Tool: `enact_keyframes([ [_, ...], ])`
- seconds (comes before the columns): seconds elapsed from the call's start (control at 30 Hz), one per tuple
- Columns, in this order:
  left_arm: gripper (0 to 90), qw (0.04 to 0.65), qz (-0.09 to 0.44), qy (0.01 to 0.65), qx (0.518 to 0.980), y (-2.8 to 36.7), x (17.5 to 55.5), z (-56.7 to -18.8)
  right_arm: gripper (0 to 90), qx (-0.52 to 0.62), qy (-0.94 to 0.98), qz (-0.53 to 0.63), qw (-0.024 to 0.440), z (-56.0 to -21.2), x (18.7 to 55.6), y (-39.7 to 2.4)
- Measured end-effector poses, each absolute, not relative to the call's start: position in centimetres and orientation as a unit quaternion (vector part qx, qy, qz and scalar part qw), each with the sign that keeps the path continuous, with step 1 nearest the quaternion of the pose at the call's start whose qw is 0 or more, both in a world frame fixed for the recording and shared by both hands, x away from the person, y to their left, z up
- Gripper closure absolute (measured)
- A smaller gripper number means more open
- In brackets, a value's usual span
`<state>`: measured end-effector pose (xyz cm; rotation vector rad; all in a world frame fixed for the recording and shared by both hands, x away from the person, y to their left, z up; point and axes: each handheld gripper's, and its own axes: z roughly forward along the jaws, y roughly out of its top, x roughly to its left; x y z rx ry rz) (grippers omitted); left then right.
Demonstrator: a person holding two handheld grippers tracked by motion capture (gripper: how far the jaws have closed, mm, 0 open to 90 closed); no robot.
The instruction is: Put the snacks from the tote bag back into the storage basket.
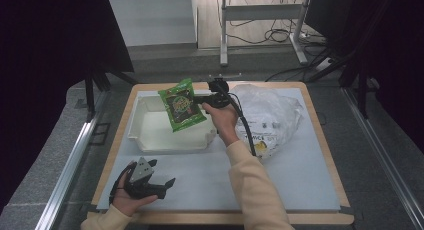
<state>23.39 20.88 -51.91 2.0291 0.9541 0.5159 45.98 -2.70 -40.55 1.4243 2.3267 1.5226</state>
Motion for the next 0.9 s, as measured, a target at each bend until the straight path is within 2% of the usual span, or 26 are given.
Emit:
enact_keyframes([
  [0.9, 10.2, 0.410, 0.205, 0.379, 0.804, 21.0, 23.3, -51.8, 90.0, 0.462, 0.744, 0.484, -0.002, -42.1, 46.2, 0.0],
])
